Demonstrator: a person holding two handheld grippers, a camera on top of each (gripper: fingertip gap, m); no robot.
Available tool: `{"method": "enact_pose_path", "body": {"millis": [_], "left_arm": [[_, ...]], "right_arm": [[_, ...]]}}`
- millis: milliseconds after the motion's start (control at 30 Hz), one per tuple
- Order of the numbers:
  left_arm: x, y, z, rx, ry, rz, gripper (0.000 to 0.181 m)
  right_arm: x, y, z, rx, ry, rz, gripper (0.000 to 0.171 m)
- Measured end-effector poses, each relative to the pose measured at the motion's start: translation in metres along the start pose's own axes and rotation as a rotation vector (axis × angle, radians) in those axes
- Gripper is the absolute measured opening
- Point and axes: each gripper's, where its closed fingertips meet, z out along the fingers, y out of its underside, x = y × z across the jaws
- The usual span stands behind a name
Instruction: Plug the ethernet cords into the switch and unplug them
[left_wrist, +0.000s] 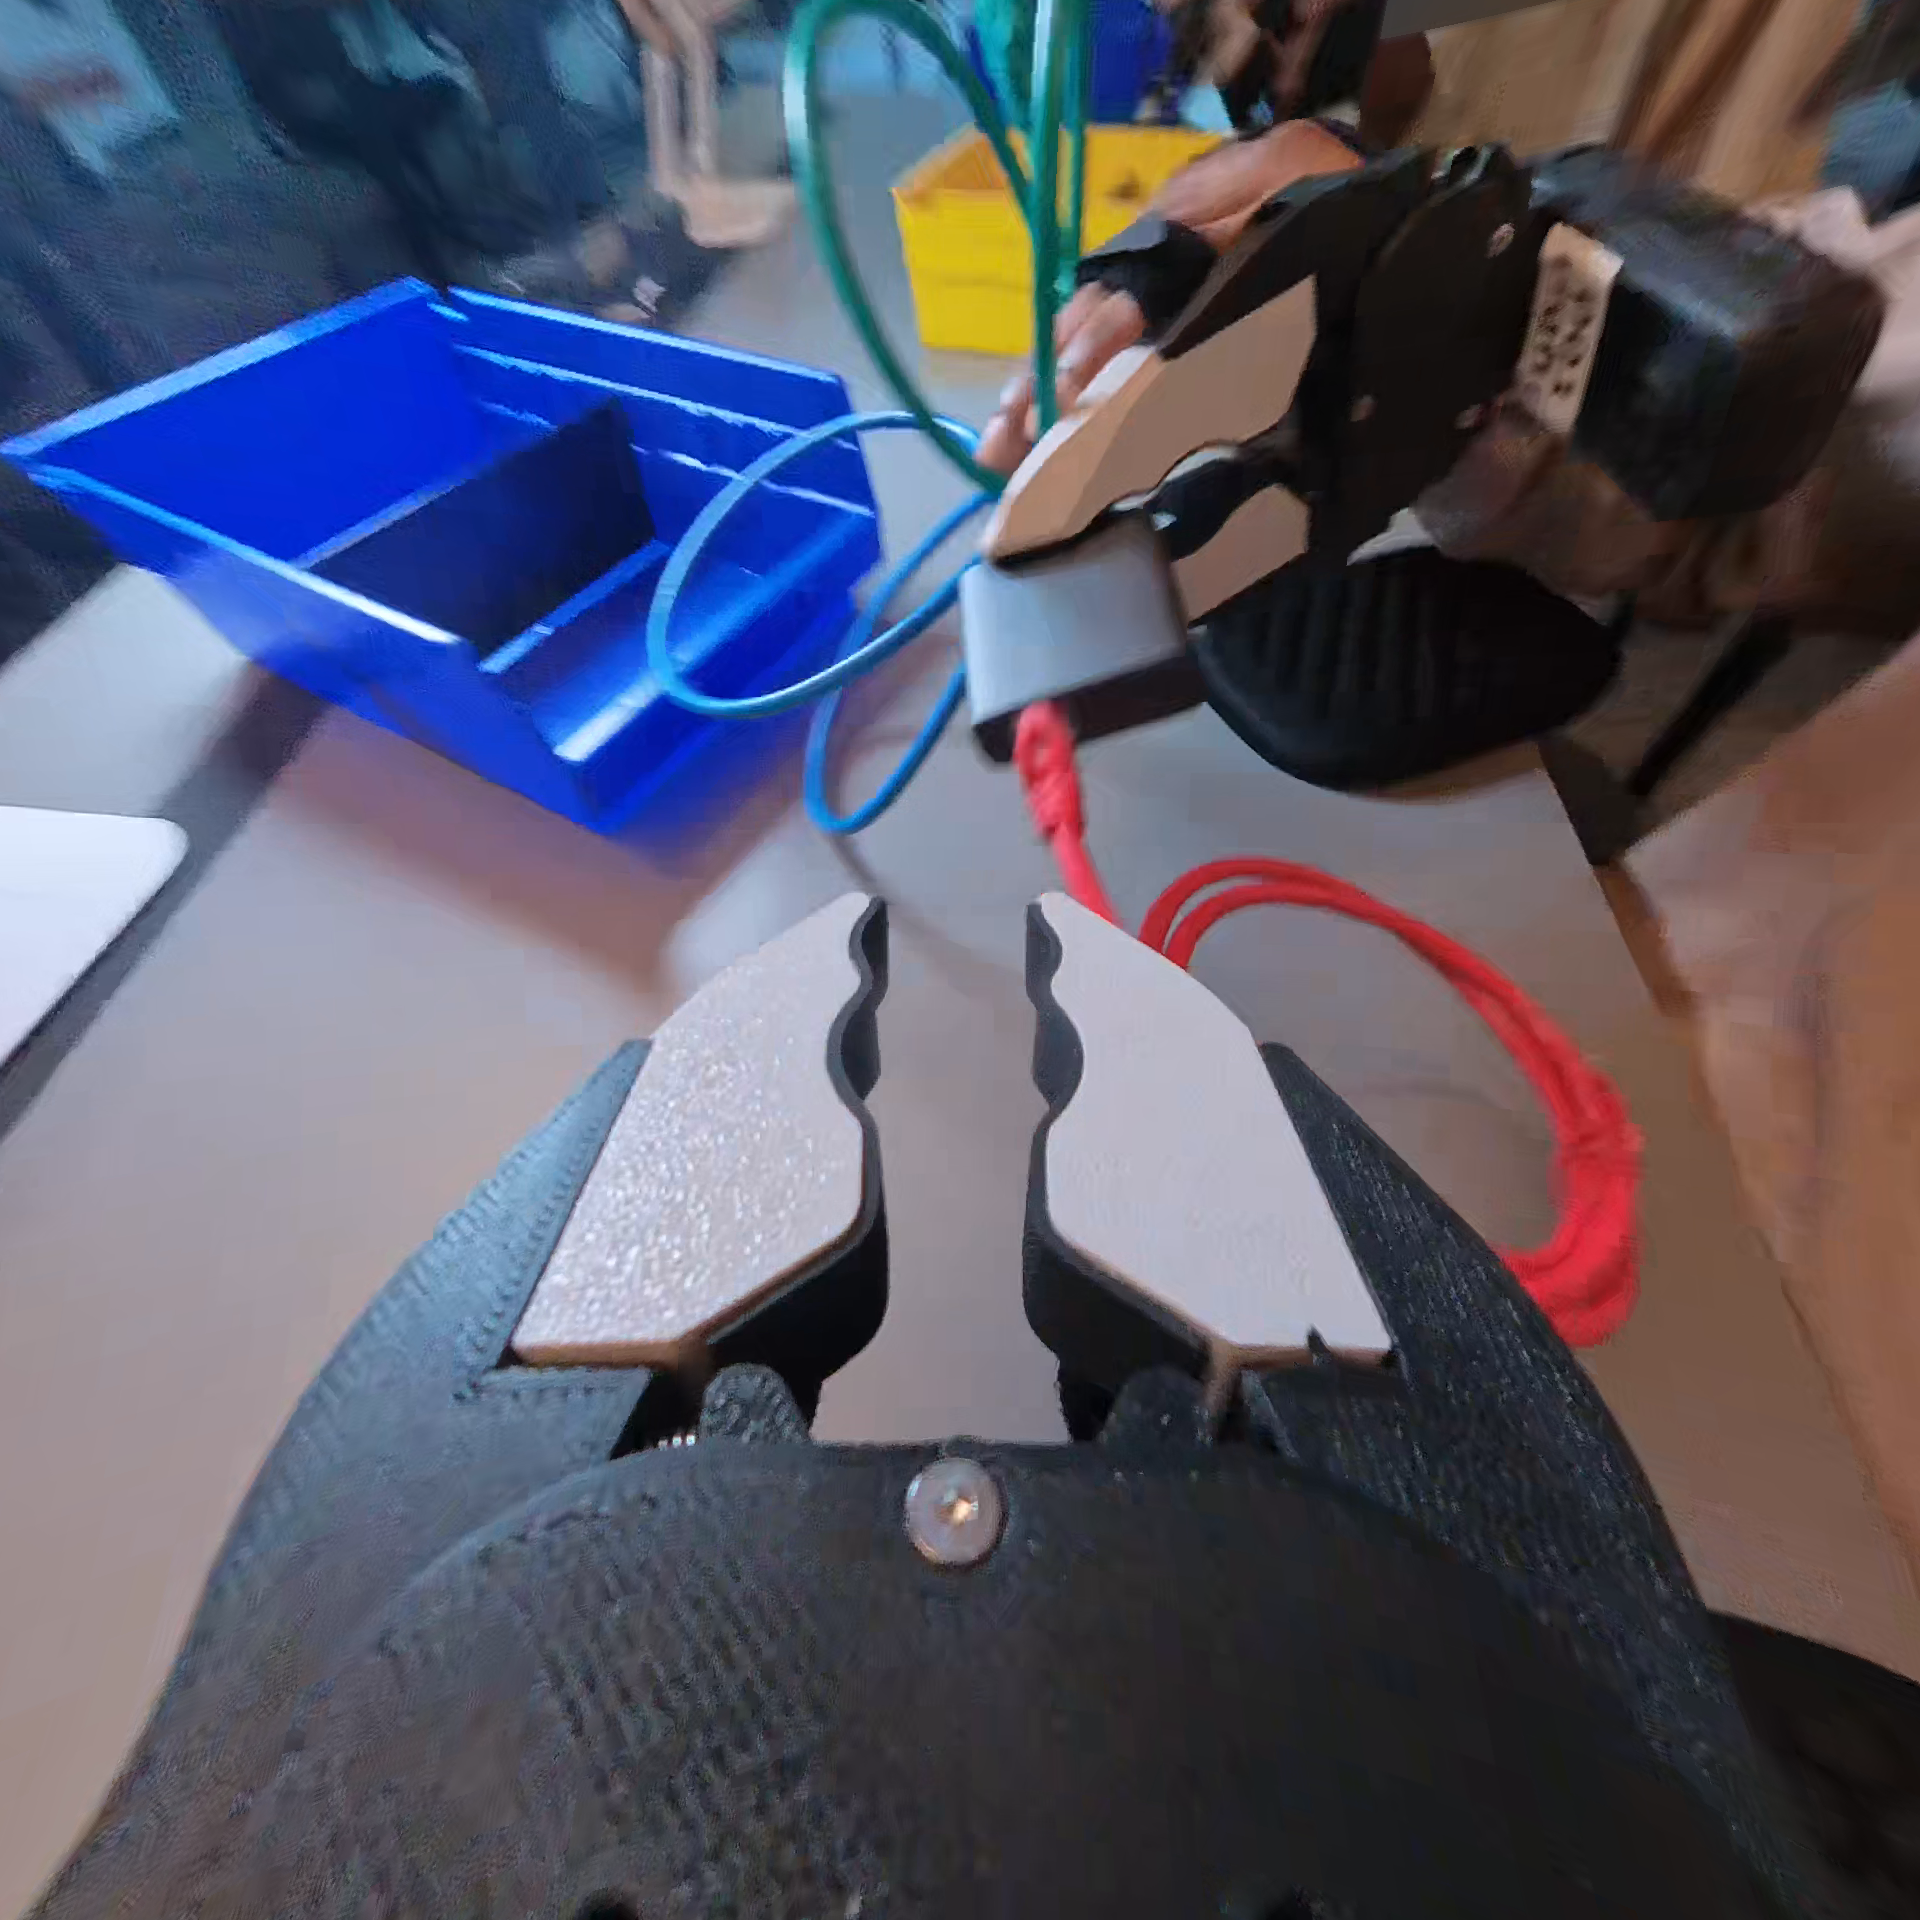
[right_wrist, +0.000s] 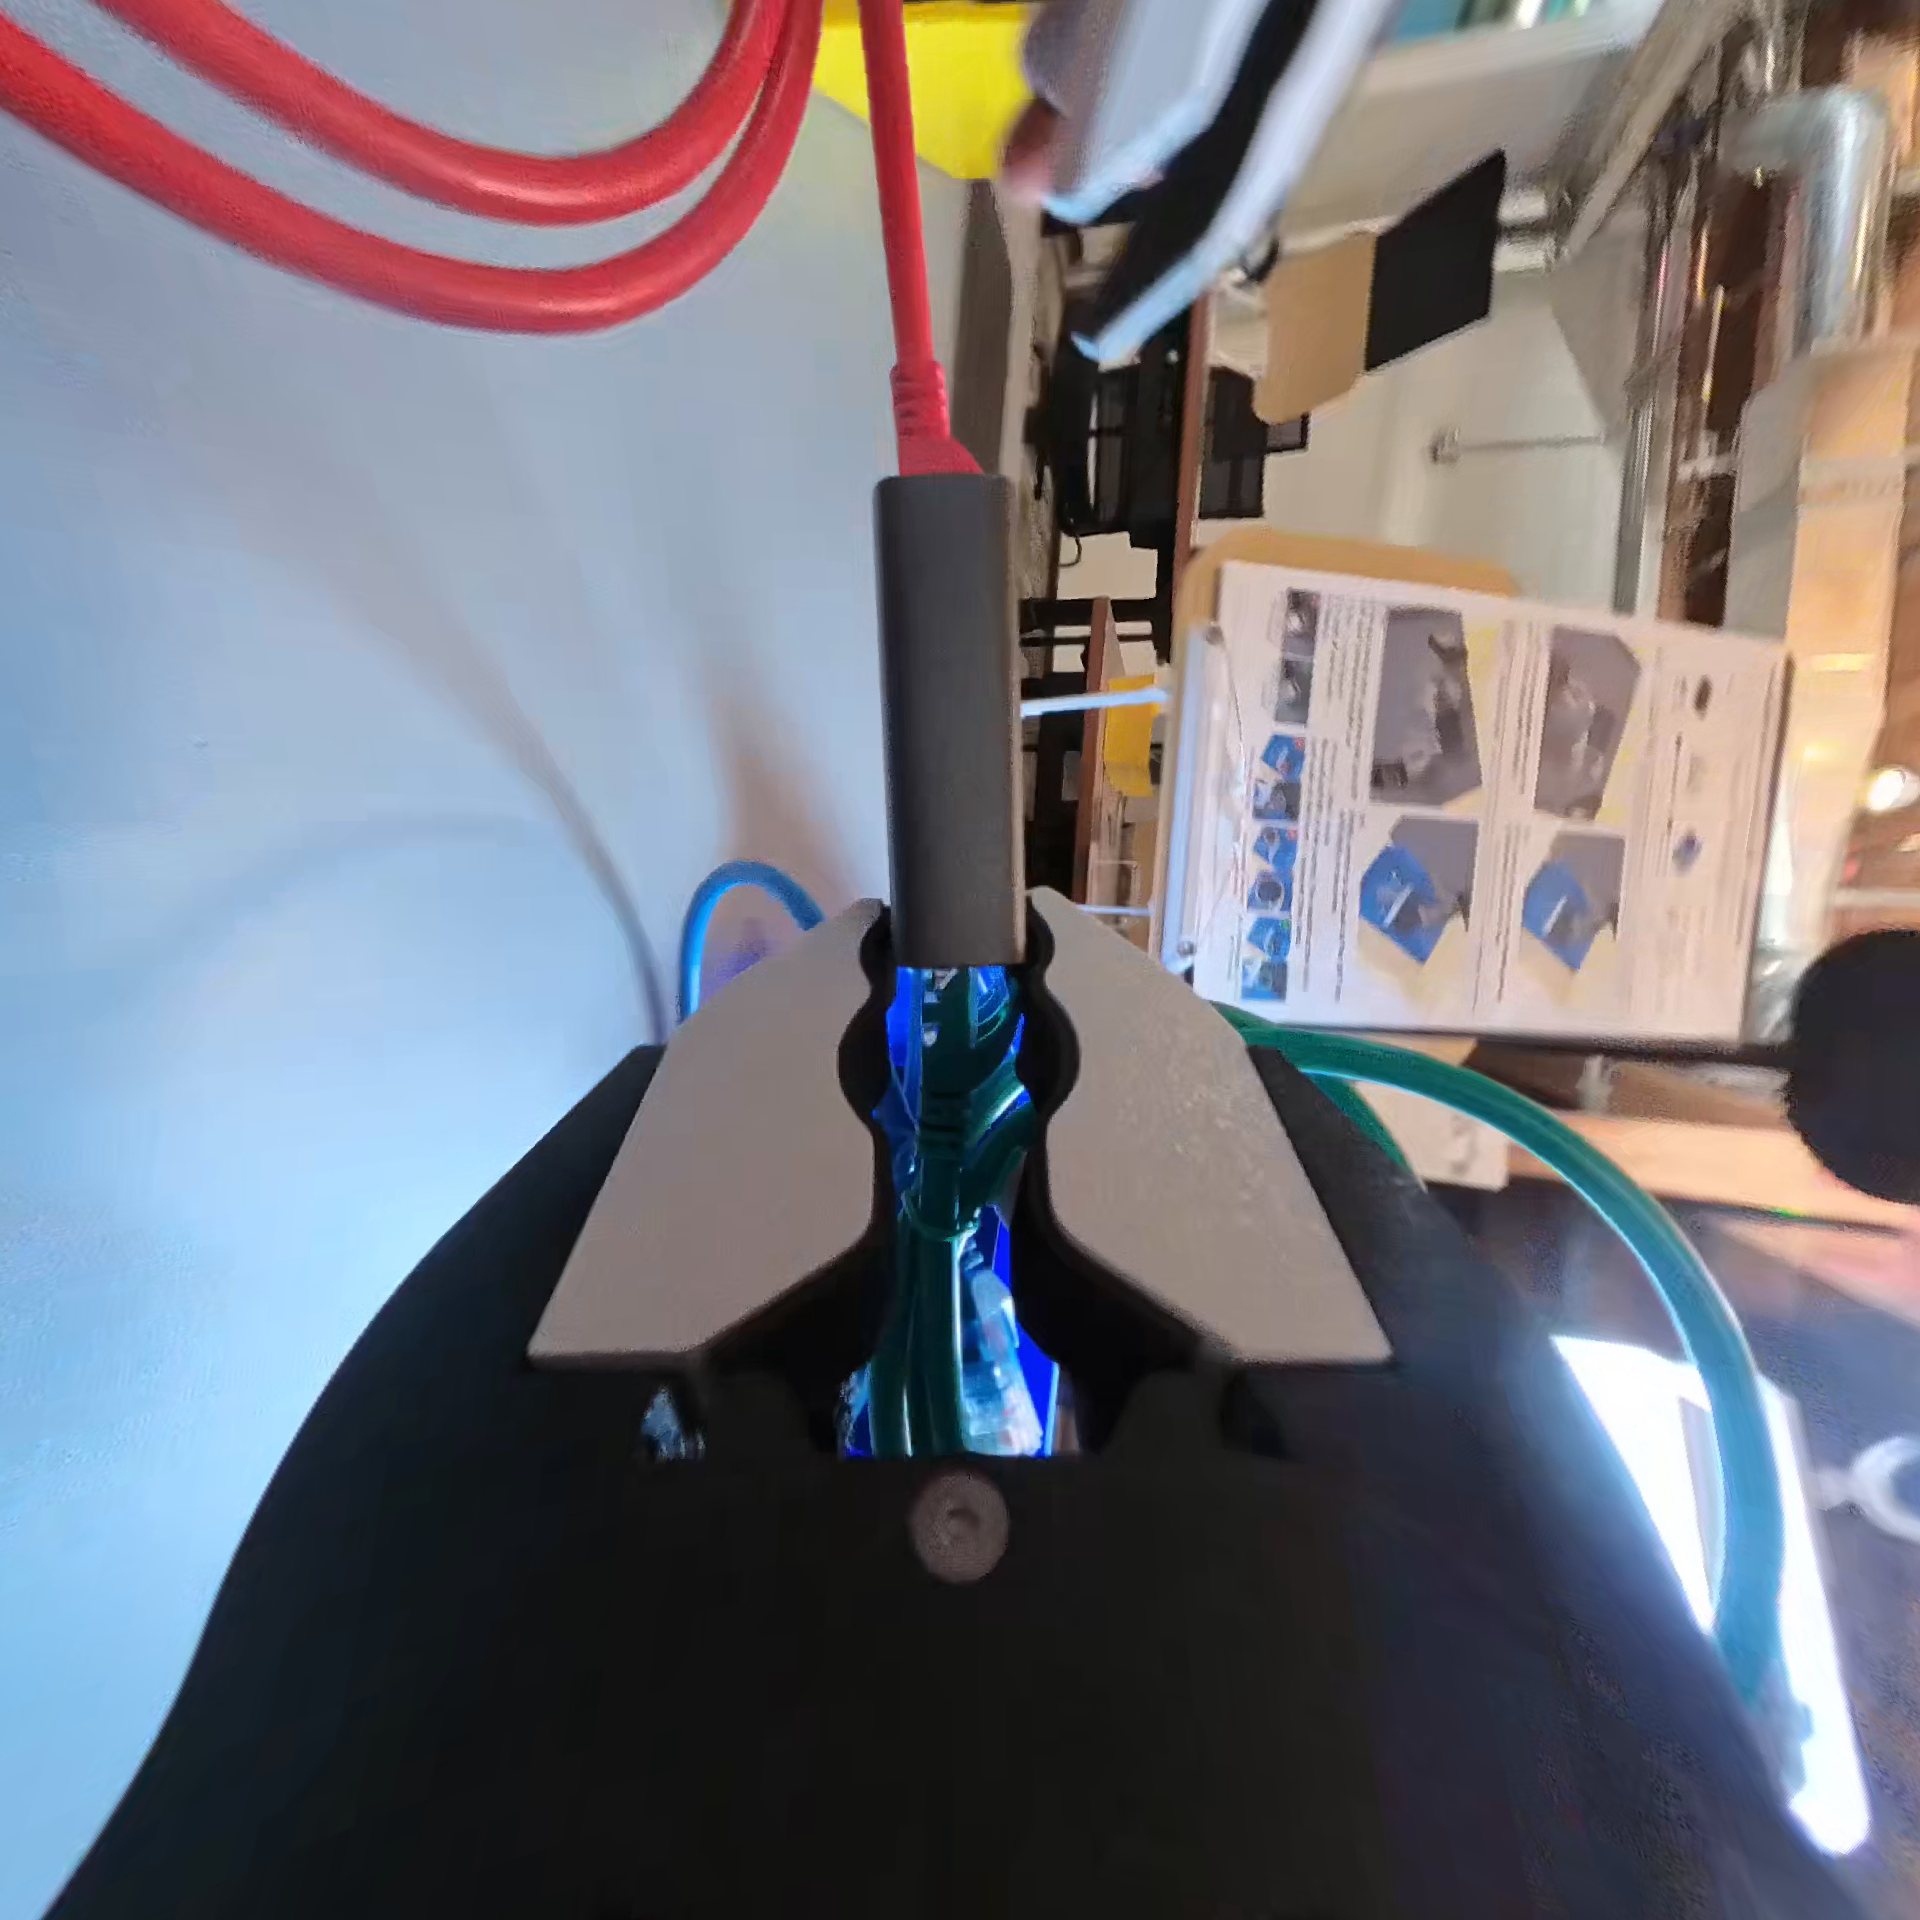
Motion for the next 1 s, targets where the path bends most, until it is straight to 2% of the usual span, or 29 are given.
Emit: {"method": "enact_pose_path", "body": {"millis": [100,267,367,467,600,700,833,867,933,1000], "left_arm": [[-0.012,0.012,-0.021,0.071,-0.118,-0.033,0.022],[0.002,0.060,-0.017,-0.023,-0.127,-0.042,0.021],[0.012,0.081,-0.007,-0.111,-0.133,0.023,0.021],[0.018,0.088,0.001,-0.142,-0.132,0.080,0.020],[0.019,0.099,0.006,-0.177,-0.145,0.114,0.018],[0.021,0.106,0.008,-0.190,-0.139,0.119,0.017],[0.027,0.107,0.010,-0.182,-0.114,0.119,0.016],[0.029,0.107,0.010,-0.178,-0.104,0.118,0.015],[0.033,0.107,0.013,-0.171,-0.079,0.109,0.015],[0.035,0.110,0.015,-0.184,-0.078,0.126,0.014]], "right_arm": [[0.038,0.012,-0.019,0.012,0.006,0.192,0.021],[0.108,0.044,-0.018,0.078,-0.018,0.505,0.021],[0.150,0.069,0.004,0.157,-0.017,0.607,0.021],[0.197,0.099,0.035,0.263,0.013,0.734,0.021],[0.235,0.162,0.086,0.315,0.077,0.923,0.021],[0.202,0.229,0.129,0.174,0.079,1.058,0.021],[0.104,0.287,0.159,-0.127,-0.121,1.177,0.021],[0.080,0.294,0.159,-0.226,-0.211,1.180,0.021],[0.072,0.292,0.154,-0.279,-0.270,1.186,0.021],[0.058,0.286,0.146,-0.384,-0.420,1.161,0.022]]}}
